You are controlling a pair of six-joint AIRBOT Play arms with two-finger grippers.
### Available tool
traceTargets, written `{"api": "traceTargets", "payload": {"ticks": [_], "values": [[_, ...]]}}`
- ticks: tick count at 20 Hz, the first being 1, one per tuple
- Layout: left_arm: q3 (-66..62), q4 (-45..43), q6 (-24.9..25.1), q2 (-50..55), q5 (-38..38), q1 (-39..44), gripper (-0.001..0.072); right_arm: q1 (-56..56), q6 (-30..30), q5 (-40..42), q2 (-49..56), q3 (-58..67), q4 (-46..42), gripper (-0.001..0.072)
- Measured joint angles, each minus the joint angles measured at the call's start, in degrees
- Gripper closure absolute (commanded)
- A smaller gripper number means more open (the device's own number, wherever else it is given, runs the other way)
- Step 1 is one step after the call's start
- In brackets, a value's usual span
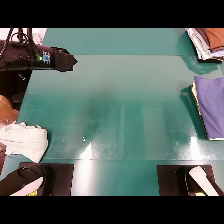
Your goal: Fold the shirts.
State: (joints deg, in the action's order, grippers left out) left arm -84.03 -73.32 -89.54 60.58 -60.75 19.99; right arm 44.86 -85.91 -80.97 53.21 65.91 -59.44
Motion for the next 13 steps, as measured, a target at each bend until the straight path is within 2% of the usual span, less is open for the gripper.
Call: {"api": "traceTargets", "payload": {"ticks": [1,3,5,6,9,13], "values": [[0.00,0.00,0.00,0.00,0.11,0.00,0.0682,-4.22,0.04,0.15,-0.04,0.85,1.22,0.0087],[-0.02,0.02,0.00,0.00,0.81,0.00,0.0682,-13.38,0.07,1.05,-0.11,2.23,2.47,0.0228],[0.00,0.04,0.00,0.00,1.81,0.00,0.0683,-22.80,0.07,2.78,-0.17,3.19,3.17,0.0506],[0.00,0.04,0.00,0.00,2.32,0.00,0.0682,-27.06,0.07,3.78,-0.17,3.45,3.34,0.0677],[0.00,0.07,0.00,0.00,3.93,0.00,0.0682,-38.21,0.09,6.69,-0.20,3.93,3.37,0.0694],[0.00,0.07,-0.02,0.00,5.25,0.00,0.0682,-46.14,0.09,8.79,-0.20,4.15,1.90,0.0694]]}}
